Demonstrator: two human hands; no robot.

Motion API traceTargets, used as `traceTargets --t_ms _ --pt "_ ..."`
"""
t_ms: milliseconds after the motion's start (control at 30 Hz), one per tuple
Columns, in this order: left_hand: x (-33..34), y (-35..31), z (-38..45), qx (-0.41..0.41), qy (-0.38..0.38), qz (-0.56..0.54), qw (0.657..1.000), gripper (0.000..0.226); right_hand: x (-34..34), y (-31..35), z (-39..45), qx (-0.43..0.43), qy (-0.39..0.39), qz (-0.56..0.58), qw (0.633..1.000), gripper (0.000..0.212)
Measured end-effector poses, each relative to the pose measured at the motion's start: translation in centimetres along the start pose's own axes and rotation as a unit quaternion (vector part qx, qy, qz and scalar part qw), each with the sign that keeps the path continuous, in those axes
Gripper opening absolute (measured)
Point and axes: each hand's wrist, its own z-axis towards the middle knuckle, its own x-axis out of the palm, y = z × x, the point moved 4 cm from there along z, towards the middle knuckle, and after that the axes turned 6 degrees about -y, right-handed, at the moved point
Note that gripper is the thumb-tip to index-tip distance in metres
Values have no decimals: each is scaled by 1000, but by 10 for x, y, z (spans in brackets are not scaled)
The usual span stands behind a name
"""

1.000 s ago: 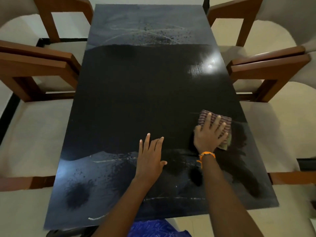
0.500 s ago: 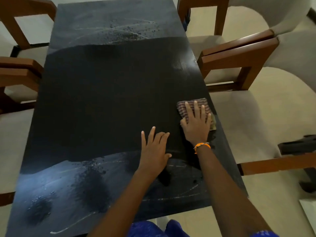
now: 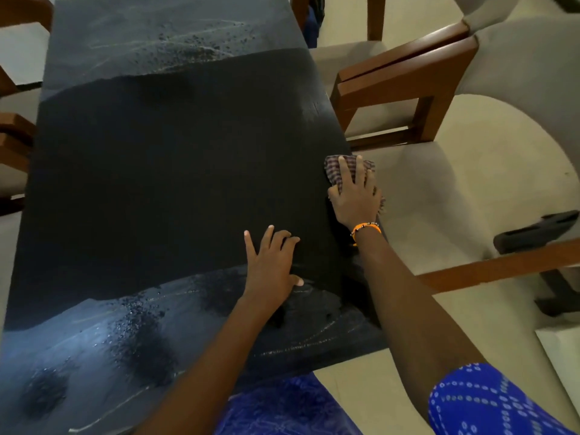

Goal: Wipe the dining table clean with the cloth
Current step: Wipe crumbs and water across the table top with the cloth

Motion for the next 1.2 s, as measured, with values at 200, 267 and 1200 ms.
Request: traceTargets --t_ms 200,267,1200 --pt "-4 -8 2 -27 4 -3 1000 77 -9 -31 -72 -5 -11 -25 1000 64" --pt "-4 -9 2 -26 12 2 1000 77 -13 -41 -100 -3 -16 -42 999 62" --pt "-21 197 -124 -175 -54 -109 977 69 69 214 -185 -223 44 -33 973 69"
